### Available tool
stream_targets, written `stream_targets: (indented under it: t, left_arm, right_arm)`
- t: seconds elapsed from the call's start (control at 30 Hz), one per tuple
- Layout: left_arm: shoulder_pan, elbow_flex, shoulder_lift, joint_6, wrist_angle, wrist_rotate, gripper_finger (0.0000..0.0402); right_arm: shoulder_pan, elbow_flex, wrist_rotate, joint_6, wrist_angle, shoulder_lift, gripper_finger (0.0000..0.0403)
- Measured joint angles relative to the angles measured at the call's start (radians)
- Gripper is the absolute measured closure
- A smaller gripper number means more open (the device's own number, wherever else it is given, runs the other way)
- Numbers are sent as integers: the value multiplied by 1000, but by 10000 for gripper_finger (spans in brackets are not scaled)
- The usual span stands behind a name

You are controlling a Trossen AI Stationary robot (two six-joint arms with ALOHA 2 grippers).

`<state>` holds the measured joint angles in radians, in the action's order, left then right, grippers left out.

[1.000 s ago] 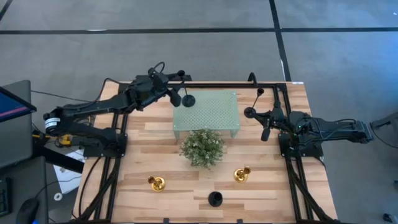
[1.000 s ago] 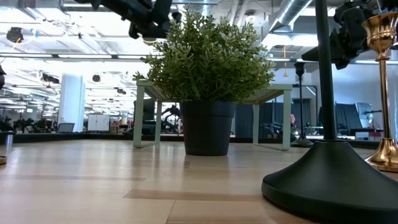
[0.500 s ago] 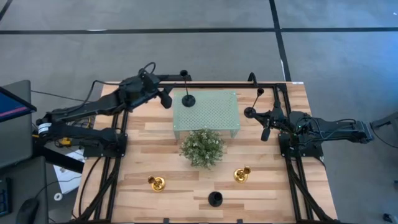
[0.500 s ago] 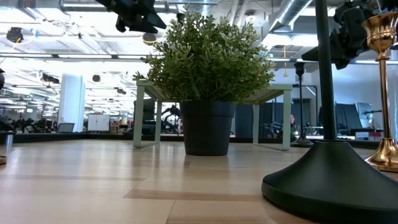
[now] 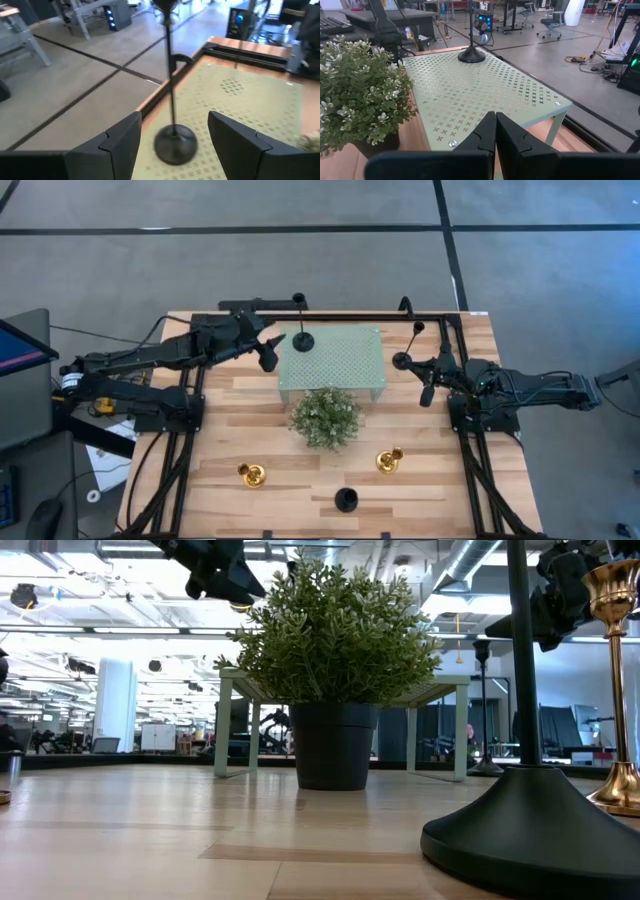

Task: Pick & Place candle stick holders
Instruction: Put the top black candle holder on the shelf

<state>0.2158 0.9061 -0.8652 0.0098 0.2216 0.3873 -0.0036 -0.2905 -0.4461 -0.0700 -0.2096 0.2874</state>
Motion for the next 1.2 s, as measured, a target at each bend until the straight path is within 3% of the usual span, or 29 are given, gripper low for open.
stream_targets:
  t: [0.17, 0.57, 0.77, 1.0, 1.2]
  left_arm:
    - [-42, 0, 7, 12, 37, 4, 189]
    - [-49, -1, 98, -43, 224, 2, 299]
    - [-48, -83, 140, -48, 219, 14, 350]
    - [-55, -290, 216, -73, -10, 14, 395]
    - [-128, -430, 286, 8, -191, 8, 391]
  right_arm:
    - [0, 0, 0, -1, 0, 0, 403]
    - [3, 0, 3, -1, 0, 0, 403]
    - [3, 0, 3, -9, 0, 0, 403]
    - [3, 0, 3, -10, 1, 0, 403]
    - [3, 0, -19, -29, -2, 0, 403]
